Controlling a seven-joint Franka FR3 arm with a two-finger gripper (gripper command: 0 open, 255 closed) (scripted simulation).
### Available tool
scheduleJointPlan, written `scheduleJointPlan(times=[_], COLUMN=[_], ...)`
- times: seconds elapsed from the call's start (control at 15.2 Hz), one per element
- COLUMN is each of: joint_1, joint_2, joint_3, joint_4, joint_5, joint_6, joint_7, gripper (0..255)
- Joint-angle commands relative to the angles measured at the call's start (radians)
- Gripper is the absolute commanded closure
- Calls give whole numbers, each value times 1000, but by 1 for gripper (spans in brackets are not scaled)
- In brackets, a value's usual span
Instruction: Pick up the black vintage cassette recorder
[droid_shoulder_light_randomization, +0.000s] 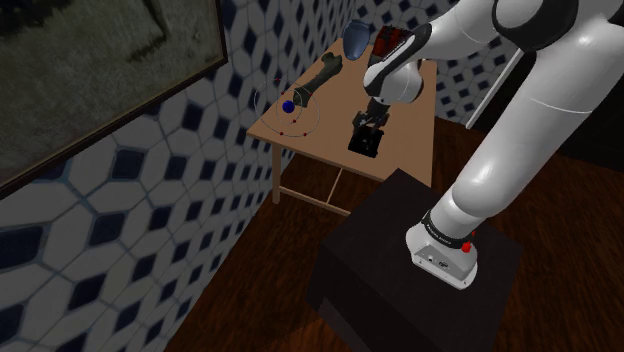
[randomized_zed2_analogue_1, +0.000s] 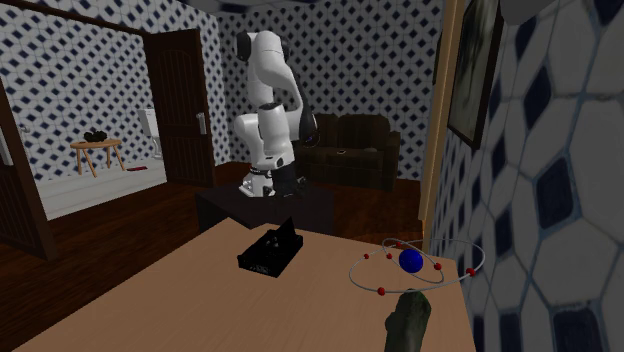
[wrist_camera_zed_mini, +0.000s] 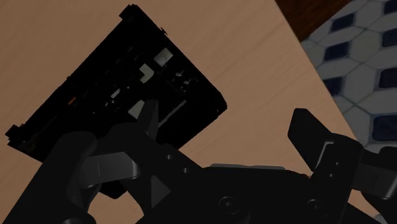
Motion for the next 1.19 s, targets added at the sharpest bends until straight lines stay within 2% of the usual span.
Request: scheduleJointPlan(times=[0.0,0.2,0.4,0.46,1.06,1.12], joint_1=[-2,-12,-15,-14,-15,-10], joint_2=[39,85,93,93,93,78], joint_3=[11,30,36,36,36,28], joint_4=[8,13,14,14,14,12], joint_5=[48,110,121,121,121,101], joint_6=[25,57,62,62,62,52], joint_7=[-36,-85,-94,-93,-94,-78], gripper=[0,0,0,255,255,255])
